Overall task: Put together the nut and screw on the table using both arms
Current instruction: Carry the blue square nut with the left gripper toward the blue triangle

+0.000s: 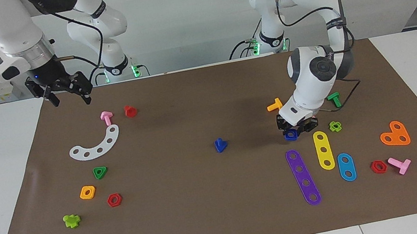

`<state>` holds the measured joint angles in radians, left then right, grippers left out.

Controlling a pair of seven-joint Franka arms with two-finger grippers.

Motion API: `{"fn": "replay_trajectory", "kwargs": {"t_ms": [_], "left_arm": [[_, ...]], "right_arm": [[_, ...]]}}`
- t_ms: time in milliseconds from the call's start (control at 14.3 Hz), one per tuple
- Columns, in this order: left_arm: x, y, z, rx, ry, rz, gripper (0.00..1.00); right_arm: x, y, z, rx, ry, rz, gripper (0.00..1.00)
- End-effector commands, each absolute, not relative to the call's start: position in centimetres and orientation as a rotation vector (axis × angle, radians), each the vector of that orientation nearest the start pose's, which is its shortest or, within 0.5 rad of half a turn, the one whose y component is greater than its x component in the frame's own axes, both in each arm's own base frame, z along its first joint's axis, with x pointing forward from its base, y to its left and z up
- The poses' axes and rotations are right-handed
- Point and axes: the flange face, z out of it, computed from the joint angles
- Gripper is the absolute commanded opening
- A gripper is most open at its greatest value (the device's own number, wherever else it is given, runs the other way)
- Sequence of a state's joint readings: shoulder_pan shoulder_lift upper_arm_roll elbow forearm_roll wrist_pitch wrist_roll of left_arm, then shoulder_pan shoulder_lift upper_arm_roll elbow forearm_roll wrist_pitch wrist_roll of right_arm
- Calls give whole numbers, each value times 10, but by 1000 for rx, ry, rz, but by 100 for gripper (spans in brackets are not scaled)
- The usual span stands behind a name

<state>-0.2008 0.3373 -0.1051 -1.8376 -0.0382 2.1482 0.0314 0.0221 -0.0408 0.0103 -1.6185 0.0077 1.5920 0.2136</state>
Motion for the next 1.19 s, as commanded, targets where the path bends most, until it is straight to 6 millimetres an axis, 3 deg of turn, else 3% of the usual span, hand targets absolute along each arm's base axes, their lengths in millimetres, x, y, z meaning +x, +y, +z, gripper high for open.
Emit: {"fn": "replay_trajectory", "kwargs": {"t_ms": [0,280,560,909,1119], "left_arm": [[606,-232,365,-3192,314,64,10],[602,-297,384,-3226,152,47,10],[588,-355,375,-3228,86,87,10],[585,-395,381,-3266,24,65,10],[582,-408,380,-3270,27,53,9]], "right_arm": [[541,20,628,-3102,291,-2,100],[541,20,628,-3102,291,-2,100],[542,19,628,-3102,294,-2,100],[542,19,628,-3102,294,-2,100],[541,20,628,-3102,291,-2,100]]}}
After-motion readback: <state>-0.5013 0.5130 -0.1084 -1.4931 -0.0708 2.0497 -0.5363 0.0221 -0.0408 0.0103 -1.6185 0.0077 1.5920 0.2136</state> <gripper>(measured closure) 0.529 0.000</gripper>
